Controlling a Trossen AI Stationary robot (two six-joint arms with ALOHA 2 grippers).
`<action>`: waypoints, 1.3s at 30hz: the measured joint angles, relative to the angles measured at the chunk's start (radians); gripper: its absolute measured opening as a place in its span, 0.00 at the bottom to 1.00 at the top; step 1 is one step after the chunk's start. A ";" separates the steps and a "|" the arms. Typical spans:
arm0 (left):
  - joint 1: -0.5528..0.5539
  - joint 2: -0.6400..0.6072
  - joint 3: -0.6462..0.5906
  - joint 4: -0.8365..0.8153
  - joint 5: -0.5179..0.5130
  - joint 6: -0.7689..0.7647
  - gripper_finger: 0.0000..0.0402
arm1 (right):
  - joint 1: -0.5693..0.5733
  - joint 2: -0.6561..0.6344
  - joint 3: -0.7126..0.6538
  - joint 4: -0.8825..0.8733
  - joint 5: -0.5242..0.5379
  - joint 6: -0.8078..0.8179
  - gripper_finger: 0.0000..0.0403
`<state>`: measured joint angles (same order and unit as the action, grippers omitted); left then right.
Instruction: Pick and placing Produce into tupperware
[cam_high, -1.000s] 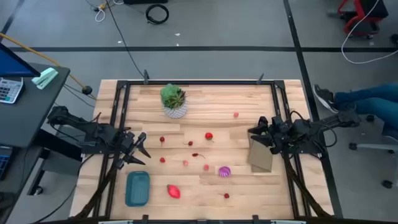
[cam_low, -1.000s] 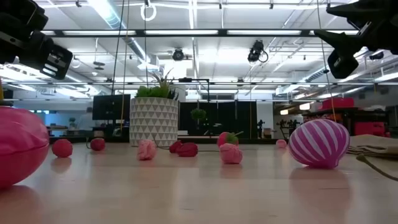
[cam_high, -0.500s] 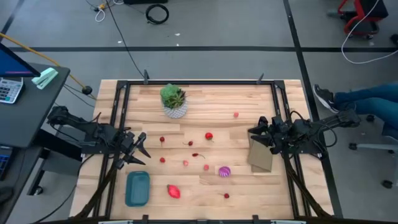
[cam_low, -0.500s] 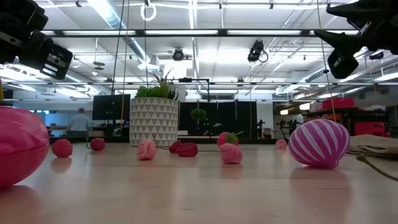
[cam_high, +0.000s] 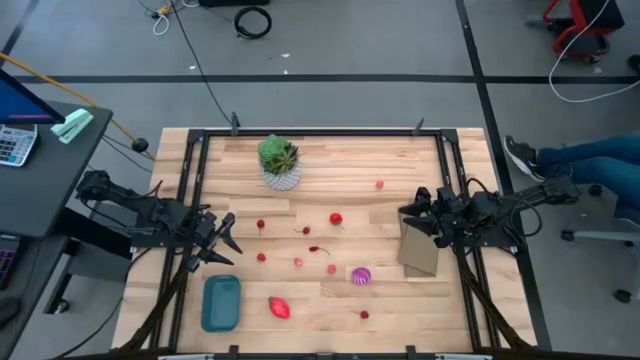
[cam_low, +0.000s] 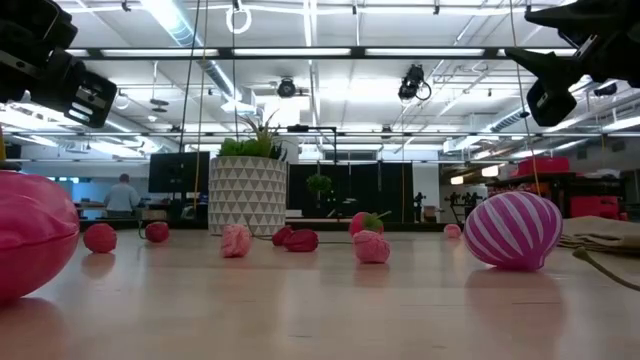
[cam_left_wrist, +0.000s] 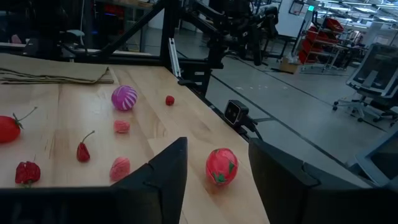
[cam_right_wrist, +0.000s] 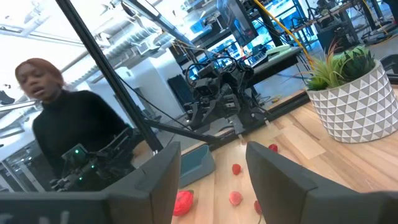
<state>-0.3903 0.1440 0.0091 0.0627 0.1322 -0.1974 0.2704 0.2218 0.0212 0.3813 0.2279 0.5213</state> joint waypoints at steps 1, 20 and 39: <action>0.000 0.000 0.000 0.000 0.000 0.000 0.44 | 0.000 0.000 0.000 0.000 0.000 0.000 0.48; 0.000 0.000 0.000 0.206 -0.041 0.151 0.45 | 0.000 0.000 0.000 0.000 0.000 0.000 0.48; 0.001 0.000 0.228 0.242 -0.494 -0.044 0.44 | 0.000 -0.001 0.000 0.062 0.056 0.060 0.48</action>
<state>-0.3898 0.1443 0.2370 0.3051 -0.3623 -0.2415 0.2703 0.2205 0.0216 0.4432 0.2844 0.5817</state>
